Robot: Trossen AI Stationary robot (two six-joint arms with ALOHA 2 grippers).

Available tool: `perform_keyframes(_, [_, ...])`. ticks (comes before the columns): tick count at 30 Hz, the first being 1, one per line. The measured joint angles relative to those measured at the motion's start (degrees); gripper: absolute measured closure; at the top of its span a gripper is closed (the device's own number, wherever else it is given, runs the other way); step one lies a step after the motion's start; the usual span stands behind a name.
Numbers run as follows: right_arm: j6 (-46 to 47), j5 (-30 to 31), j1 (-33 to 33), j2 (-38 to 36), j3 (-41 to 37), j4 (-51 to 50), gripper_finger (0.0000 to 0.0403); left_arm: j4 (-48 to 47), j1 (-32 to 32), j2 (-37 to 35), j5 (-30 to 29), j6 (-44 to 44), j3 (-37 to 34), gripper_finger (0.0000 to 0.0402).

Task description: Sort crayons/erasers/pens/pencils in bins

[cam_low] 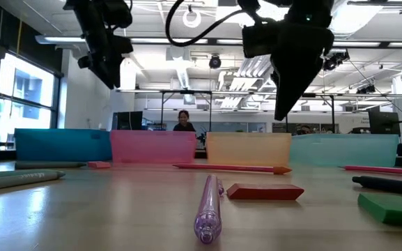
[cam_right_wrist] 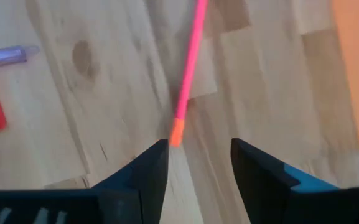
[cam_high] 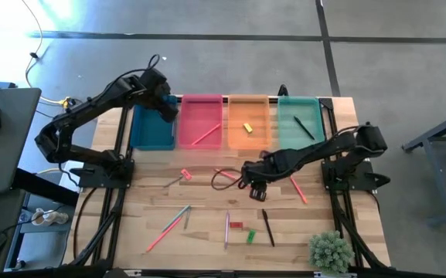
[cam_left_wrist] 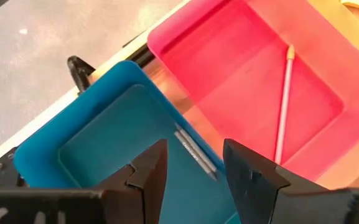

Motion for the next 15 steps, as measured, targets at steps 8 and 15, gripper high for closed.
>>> perform_keyframes(8, [-4.1, -0.2, 1.0, 5.1, 0.0, 4.2, 0.0234, -0.4, 0.5, -0.5, -0.1, 1.2, 0.0, 0.0259])
perform_keyframes(15, [-3.7, -2.9, 0.8, 9.4, 0.0, 4.1, 0.0234, -0.4, 0.5, -0.5, -0.1, 1.5, 0.0, 0.0259])
